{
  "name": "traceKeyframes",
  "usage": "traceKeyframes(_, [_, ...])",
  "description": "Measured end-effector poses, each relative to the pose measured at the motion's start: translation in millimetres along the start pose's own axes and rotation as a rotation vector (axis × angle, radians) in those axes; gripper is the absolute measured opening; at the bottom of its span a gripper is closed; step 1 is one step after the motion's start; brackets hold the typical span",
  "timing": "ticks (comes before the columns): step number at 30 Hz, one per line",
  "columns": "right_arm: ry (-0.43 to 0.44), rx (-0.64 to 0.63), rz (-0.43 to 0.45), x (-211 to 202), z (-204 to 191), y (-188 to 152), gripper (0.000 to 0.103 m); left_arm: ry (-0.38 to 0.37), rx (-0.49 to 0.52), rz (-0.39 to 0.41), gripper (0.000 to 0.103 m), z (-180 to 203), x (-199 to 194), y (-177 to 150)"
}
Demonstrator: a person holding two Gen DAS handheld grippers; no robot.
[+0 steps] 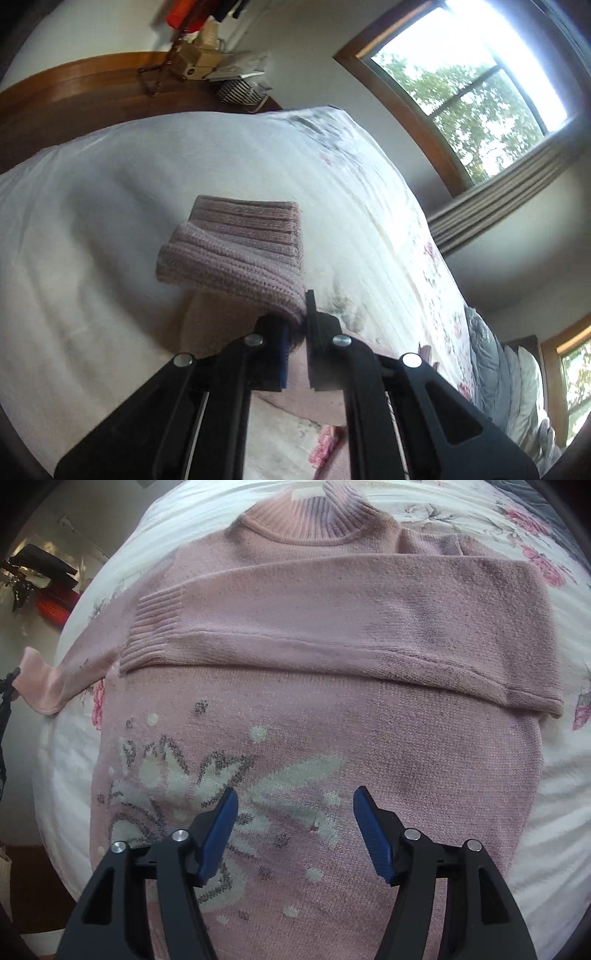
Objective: Fold small clothes
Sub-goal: 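Fold the held sleeve across the body over the first sleeve, release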
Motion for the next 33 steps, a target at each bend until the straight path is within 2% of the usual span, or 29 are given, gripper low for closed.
traceKeyframes(8, [-0.015, 0.062, 0.0, 2, 42, -3, 0.065, -0.152, 0.171, -0.204, 0.005, 116, 79, -82])
traceKeyframes(16, [-0.011, 0.112, -0.006, 8, 76, -9, 0.065, -0.258, 0.21, -0.36, 0.005, 190, 145, -185])
traceKeyframes(20, [-0.007, 0.135, -0.007, 7, 95, -10, 0.065, -0.217, 0.237, -0.44, 0.006, 183, 174, -228])
traceKeyframes(22, [-0.005, 0.144, -0.007, 6, 102, -9, 0.065, -0.173, 0.229, -0.494, 0.006, 163, 188, -241])
traceKeyframes(24, [-0.003, 0.149, -0.008, 5, 109, -9, 0.065, -0.135, 0.204, -0.551, 0.009, 142, 200, -255])
traceKeyframes(26, [-0.001, 0.153, -0.01, 6, 113, -8, 0.065, -0.116, 0.189, -0.592, 0.016, 127, 205, -263])
traceKeyframes(29, [0.002, 0.153, -0.013, 6, 118, -2, 0.065, -0.131, 0.188, -0.614, 0.017, 119, 198, -270])
traceKeyframes(33, [0.02, 0.14, -0.002, 4, 95, 10, 0.065, -0.172, 0.229, -0.639, 0.02, 123, 168, -269])
Point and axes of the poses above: each gripper's, at about its wrist camera, not at the fingertips, and x roughly the way its jaws point, z to its right, y to its top, the point moved 7 cm from there along x, roughly the way its jaws point, and after that the axes turned 11 degrees about -y, right-handed, at the moved point
